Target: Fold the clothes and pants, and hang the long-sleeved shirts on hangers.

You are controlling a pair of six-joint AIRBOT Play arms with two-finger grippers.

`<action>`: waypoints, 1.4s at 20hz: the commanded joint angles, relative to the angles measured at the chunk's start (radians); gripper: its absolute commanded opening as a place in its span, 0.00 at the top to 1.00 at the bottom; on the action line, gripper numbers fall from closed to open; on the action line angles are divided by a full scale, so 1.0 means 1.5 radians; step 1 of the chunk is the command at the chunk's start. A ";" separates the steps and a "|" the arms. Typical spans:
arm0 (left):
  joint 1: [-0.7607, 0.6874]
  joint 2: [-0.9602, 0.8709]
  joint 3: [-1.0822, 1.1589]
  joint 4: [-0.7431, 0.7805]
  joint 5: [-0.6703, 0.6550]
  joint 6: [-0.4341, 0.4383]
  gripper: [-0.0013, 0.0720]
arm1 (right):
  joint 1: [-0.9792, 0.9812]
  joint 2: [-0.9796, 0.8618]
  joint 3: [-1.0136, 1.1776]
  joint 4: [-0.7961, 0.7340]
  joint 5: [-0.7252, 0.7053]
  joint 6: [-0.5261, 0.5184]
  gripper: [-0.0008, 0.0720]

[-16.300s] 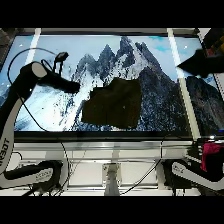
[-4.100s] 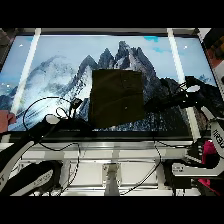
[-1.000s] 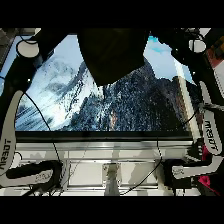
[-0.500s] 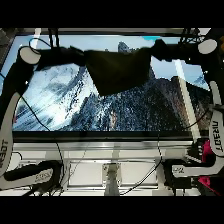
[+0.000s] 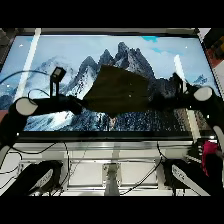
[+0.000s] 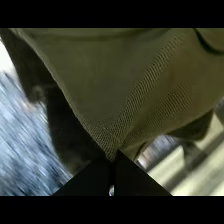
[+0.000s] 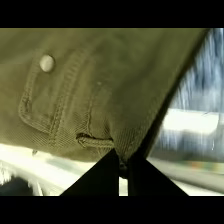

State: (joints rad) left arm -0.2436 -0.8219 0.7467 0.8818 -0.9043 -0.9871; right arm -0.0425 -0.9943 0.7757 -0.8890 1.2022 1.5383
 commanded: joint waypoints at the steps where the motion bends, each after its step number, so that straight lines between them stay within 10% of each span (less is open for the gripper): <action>1: -0.034 0.076 -0.075 -0.002 -0.055 -0.033 0.97 | 0.000 0.101 -0.135 0.009 0.096 0.058 0.96; 8: -0.128 0.077 -0.075 -0.019 -0.045 -0.124 0.97 | 0.000 0.168 -0.151 0.084 0.125 0.118 0.96; 25: -0.113 -0.554 0.399 -0.158 0.490 -0.070 0.96 | 0.024 -0.210 0.005 0.089 -0.673 0.224 0.96; 26: -0.116 -0.575 0.407 -0.162 0.517 -0.070 0.76 | 0.033 -0.234 0.008 0.089 -0.716 0.224 0.91; 28: -0.116 -0.585 0.410 -0.162 0.531 -0.070 0.07 | 0.033 -0.254 0.023 0.081 -0.725 0.218 0.33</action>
State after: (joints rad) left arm -0.4099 -1.6154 1.3140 0.6781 -0.2108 -1.1004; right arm -0.0051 -1.2961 0.7918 -0.7788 0.2581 1.8683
